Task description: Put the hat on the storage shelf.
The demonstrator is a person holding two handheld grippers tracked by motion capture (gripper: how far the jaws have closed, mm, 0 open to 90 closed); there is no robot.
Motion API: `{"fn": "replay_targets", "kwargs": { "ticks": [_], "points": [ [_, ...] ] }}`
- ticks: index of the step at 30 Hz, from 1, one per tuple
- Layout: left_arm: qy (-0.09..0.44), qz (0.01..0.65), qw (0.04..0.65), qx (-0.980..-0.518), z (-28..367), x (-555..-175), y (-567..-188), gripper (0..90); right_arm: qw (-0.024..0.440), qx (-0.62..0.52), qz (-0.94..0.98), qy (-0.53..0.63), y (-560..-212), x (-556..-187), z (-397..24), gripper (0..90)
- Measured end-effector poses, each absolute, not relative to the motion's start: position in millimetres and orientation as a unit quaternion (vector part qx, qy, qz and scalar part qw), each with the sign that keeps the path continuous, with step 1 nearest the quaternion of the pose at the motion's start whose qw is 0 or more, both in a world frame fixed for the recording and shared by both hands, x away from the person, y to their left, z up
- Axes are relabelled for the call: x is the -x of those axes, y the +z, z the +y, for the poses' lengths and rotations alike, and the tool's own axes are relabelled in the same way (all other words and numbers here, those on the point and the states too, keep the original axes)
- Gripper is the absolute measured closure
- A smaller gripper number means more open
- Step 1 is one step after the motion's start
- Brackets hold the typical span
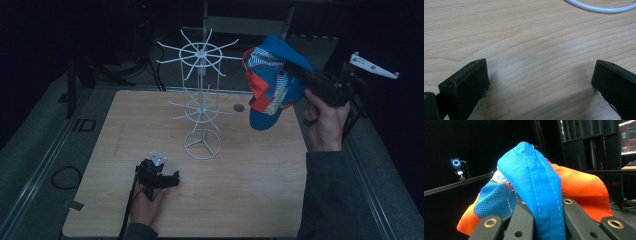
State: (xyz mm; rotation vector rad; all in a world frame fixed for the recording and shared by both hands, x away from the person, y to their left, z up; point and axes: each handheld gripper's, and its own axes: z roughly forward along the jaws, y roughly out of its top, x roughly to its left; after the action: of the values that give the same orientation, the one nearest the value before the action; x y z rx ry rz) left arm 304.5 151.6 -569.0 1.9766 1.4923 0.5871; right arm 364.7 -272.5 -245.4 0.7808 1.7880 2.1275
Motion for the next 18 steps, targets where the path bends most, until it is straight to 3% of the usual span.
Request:
{"fn": "replay_targets", "kwargs": {
  "ticks": [9,18],
  "points": [
    [0.221,0.56,0.294,-0.742,152,-304,-569,1.4,0.112,-0.264,0.624,0.727,-249,-380,-254,87.6],
    [0.221,0.561,0.295,-0.742,151,-305,-569,1.4,0.089,-0.288,0.674,0.674,-289,-394,-236,85.7]
  ]
}}
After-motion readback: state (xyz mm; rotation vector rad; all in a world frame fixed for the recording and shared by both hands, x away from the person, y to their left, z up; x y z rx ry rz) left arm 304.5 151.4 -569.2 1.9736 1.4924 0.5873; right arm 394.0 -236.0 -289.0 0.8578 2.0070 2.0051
